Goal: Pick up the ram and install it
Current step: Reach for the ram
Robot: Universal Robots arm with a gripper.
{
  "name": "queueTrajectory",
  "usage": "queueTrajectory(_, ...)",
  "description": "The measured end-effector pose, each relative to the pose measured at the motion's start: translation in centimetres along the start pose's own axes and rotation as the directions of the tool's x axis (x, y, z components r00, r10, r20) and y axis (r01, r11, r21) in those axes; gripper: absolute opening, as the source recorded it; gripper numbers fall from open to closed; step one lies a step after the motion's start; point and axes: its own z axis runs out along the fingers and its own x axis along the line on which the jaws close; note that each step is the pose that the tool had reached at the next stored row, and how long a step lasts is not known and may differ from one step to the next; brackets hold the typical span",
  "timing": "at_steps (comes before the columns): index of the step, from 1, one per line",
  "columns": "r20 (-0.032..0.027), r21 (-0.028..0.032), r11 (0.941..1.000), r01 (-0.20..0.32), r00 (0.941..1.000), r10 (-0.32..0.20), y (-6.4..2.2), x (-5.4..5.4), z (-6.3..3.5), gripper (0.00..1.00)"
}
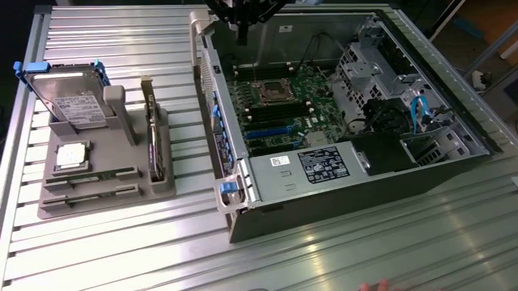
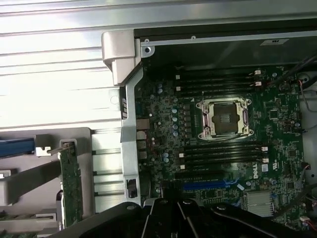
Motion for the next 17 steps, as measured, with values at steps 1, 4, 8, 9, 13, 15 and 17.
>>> queueTrajectory(1, 0.0000, -0.0001, 1.0000, 0.000, 1.0000, 0.000, -0.01, 0.1, 0.00, 0.11)
queueTrajectory(4, 0.0000, 0.0000, 1.0000, 0.000, 1.0000, 0.000, -0.04, 0.6, -0.02, 0.11)
queueTrajectory(8, 0.0000, 0.0000, 1.0000, 0.000, 1.0000, 0.000, -0.09, 1.1, -0.03, 0.11)
queueTrajectory(9, -0.0001, 0.0000, 1.0000, 0.000, 1.0000, 0.000, -0.10, 1.2, -0.04, 0.11)
queueTrajectory(13, 0.0000, 0.0000, 1.0000, 0.000, 1.0000, 0.000, -0.14, 1.8, -0.05, 0.11)
queueTrajectory(15, 0.0000, 0.0001, 1.0000, 0.000, 1.0000, 0.000, -0.16, 2.1, -0.06, 0.11)
queueTrajectory(17, 0.0000, 0.0001, 1.0000, 0.000, 1.0000, 0.000, -0.19, 2.4, -0.07, 0.11)
